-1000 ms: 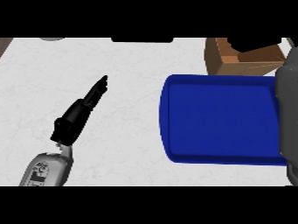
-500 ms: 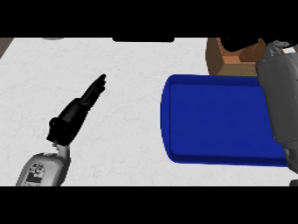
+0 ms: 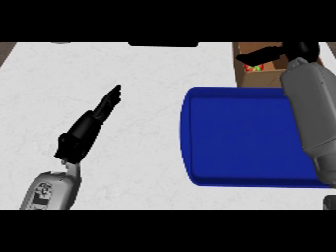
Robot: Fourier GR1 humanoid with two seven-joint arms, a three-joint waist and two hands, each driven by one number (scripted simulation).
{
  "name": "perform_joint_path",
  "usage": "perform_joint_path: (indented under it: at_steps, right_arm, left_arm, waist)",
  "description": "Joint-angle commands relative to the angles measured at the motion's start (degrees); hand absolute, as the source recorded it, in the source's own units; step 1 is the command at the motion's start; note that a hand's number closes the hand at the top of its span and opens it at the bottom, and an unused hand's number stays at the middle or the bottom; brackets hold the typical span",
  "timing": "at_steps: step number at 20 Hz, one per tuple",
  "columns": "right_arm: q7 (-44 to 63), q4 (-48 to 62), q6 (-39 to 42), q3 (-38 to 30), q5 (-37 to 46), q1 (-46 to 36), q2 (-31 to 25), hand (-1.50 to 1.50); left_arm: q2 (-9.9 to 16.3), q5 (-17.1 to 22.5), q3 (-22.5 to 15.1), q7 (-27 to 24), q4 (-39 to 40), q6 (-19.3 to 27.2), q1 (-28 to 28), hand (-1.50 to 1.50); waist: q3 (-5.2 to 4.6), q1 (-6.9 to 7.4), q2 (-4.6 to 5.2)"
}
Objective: Pick the tomato from the tray and place it in the cardboard box
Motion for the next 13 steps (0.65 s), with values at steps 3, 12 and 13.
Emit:
perform_joint_path:
  at_steps: [3,12,13]
  right_arm:
    - [-9.40,6.21,-6.82,-6.54,-7.73,-0.78,-0.11,-1.50]
    - [-21.86,-0.44,-5.54,-21.28,-27.75,1.71,-3.25,-1.50]
    - [-20.46,1.01,-6.12,-21.24,-27.76,0.52,-4.04,-1.50]
  left_arm:
    - [-1.07,-0.71,-0.82,2.68,-1.48,0.74,-0.91,0.00]
    - [-0.31,-0.15,1.35,1.44,-0.05,1.02,-0.88,0.00]
    - [-0.64,0.85,0.32,3.73,-3.09,-0.21,-0.21,0.00]
  waist:
    - [0.11,0.08,0.14]
    - [0.14,-1.45,-0.26]
    - [0.10,-0.79,-0.30]
